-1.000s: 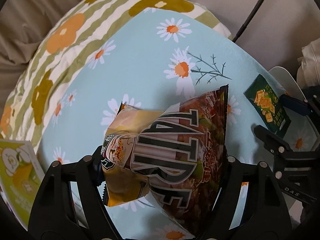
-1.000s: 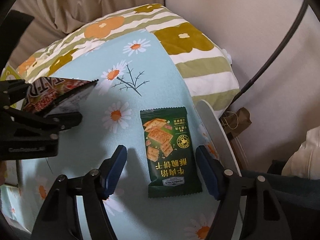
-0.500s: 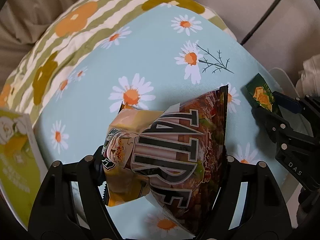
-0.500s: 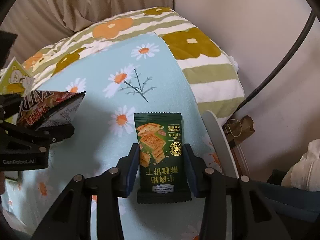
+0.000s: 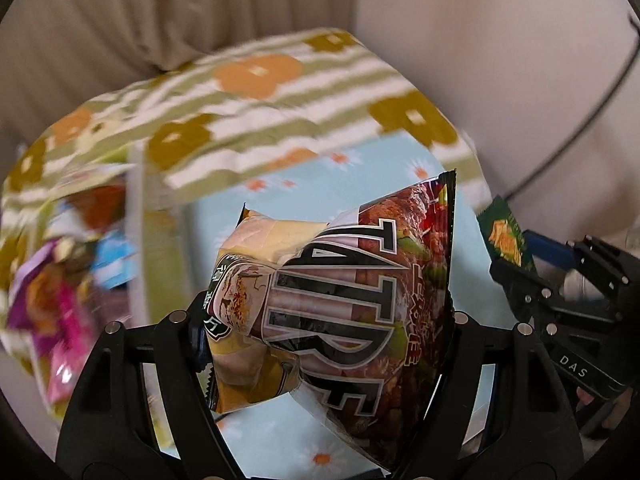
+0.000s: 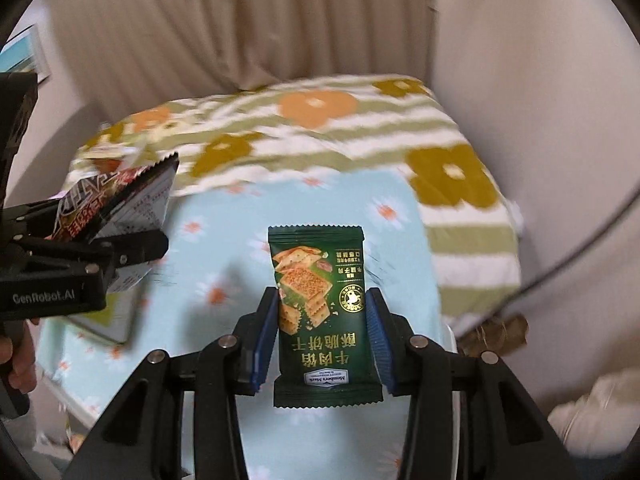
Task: Organize snacks
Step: 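Lift chip bag with left tool while right tool lifts green cracker pack, then lower both bags into the box and open both tools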
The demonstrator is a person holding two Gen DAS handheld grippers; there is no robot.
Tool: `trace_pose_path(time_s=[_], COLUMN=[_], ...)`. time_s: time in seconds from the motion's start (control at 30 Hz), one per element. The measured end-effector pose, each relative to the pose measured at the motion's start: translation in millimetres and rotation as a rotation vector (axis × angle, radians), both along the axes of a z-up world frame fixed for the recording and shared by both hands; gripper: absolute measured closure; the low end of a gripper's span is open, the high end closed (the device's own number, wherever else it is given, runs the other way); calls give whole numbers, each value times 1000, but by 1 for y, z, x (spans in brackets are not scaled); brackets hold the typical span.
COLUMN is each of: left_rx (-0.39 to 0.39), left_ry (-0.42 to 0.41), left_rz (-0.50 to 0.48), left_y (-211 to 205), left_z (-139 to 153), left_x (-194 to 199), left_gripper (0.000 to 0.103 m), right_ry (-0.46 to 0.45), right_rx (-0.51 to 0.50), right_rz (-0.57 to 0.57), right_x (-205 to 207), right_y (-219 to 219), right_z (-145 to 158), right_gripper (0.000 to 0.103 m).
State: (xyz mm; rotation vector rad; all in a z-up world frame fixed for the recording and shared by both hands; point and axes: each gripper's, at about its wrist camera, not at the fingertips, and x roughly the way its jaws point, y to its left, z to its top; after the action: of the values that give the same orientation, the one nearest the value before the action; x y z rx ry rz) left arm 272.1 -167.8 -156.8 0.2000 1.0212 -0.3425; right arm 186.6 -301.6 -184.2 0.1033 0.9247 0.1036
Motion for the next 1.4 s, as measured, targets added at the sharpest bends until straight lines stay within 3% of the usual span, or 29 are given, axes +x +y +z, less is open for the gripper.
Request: trace_pose_path(time_s=[0.33, 0.6, 0.73, 0.8, 0.87, 1.0, 1.4], left_rx=[11, 31, 26, 40, 26, -26, -20], left_ry=[-103, -79, -52, -45, -49, -41, -56], left_rz=[222, 221, 195, 179, 175, 178, 299], left_y=[124, 195, 206, 208, 213, 232, 303], left_z=[52, 46, 34, 30, 30, 36, 43], left_x=[-8, 42, 69, 78, 83, 82, 36], left_gripper=[30, 30, 25, 10, 1, 1, 1], right_ry=[-99, -100, -73, -61, -50, -35, -28], right_rx=[74, 105, 101, 94, 88, 87, 77], right_rz=[232, 275, 245, 226, 208, 184, 280], right_x=[28, 65, 81, 86, 88, 92, 91], right_y=[106, 186, 203, 206, 210, 213, 263], right_z=[55, 60, 54, 50, 48, 48, 57], right_gripper=[64, 64, 64, 64, 64, 64, 64])
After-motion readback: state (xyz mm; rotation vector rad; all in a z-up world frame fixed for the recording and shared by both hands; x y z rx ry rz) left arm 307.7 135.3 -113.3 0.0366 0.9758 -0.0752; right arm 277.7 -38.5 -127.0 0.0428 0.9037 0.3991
